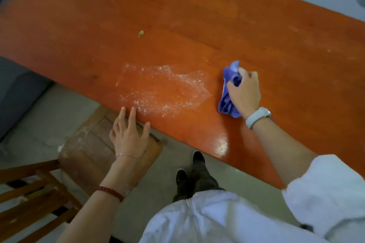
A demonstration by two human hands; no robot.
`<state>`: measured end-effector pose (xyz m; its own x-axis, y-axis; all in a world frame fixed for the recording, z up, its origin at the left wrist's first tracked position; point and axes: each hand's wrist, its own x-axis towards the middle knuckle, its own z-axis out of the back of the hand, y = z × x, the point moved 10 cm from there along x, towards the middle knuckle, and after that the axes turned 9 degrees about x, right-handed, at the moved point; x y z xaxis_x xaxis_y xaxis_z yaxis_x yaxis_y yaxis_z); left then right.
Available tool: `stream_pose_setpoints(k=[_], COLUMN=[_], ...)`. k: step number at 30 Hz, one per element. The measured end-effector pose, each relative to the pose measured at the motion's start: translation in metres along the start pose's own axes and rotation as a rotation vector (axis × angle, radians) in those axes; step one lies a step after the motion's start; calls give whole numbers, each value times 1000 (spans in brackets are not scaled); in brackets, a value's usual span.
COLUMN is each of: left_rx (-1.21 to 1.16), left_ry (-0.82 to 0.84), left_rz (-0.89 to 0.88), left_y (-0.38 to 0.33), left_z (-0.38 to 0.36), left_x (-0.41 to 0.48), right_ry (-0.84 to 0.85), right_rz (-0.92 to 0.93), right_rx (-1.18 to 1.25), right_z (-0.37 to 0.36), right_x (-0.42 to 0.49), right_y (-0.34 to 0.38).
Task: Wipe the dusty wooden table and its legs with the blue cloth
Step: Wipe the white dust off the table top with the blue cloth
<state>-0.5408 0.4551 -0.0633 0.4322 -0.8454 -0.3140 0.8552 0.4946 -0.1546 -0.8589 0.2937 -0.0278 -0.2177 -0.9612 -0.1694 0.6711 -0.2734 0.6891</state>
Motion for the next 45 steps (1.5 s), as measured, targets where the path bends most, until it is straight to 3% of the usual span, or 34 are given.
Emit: stream_pose_setpoints(k=[1, 3, 5, 7, 8, 10, 14, 15, 17, 19, 20, 21, 23, 24, 25, 26, 27, 29, 31, 33, 35, 37, 39, 41, 42, 43, 45], left_rx=[-4, -1, 1, 6, 13, 13, 24, 36, 53, 39, 33, 23, -6, -16, -23, -27, -31, -34, -12, 10, 11, -1, -11, -22, -35, -47, -58], left_ry=[2, 9, -32, -112, -147, -165, -97, -73, -27, -13, -17, -23, -57, -95, -138, -177, -202, -171, -122, -100, -95, -113, -148, -176, -180, -176, -164], left_rz=[10, 26, 13, -17, -23, -3, 64, 76, 84, 68, 58, 45, 6, -28, -65, -88, -88, -53, -21, -25, -49, -86, -115, -102, -82, -65, -64], left_y=[-1, 1, 5, 10, 13, 20, 35, 40, 46, 49, 51, 53, 61, 64, 67, 71, 76, 87, 96, 100, 102, 105, 112, 123, 129, 135, 140], left_z=[0, 1, 9, 21, 28, 36, 36, 34, 29, 29, 30, 32, 37, 42, 47, 53, 57, 57, 54, 52, 52, 55, 61, 66, 67, 67, 66], left_x=[0, 3, 8, 13, 16, 21, 41, 47, 58, 62, 63, 64, 66, 69, 73, 76, 82, 96, 106, 112, 113, 114, 118, 122, 124, 126, 128], right_ry=[-16, 162, 633, 1120, 1174, 948, 192, 65, -32, 18, 112, 282, 805, 1039, 1166, 1157, 1034, 578, 159, -14, 3, 193, 656, 1097, 1132, 1041, 646], right_rz=[-35, 151, 483, 571, 554, 480, 327, 232, 22, 0, 100, 254, 520, 575, 589, 558, 496, 363, 182, -1, 8, 249, 495, 547, 554, 523, 434], right_rx=[-47, -195, -159, -10, 60, 187, 125, 68, -20, -129, -180, -207, -180, -141, -94, -27, 62, 151, 81, 10, -97, -225, -165, -57, -5, 59, 164], right_z=[-6, -50, -117, -148, -147, -129, -51, -37, -36, -61, -85, -116, -178, -193, -197, -194, -186, -153, -113, -101, -119, -165, -226, -257, -256, -248, -216], right_x=[1, -28, -105, -176, -179, -130, -5, 17, 38, 27, 10, -19, -105, -146, -169, -167, -145, -74, -10, 24, 24, -14, -96, -171, -179, -162, -94], right_y=[4, 35, 69, 81, 82, 86, 81, 74, 58, 66, 81, 101, 131, 139, 142, 145, 147, 139, 116, 102, 116, 152, 182, 190, 193, 195, 196])
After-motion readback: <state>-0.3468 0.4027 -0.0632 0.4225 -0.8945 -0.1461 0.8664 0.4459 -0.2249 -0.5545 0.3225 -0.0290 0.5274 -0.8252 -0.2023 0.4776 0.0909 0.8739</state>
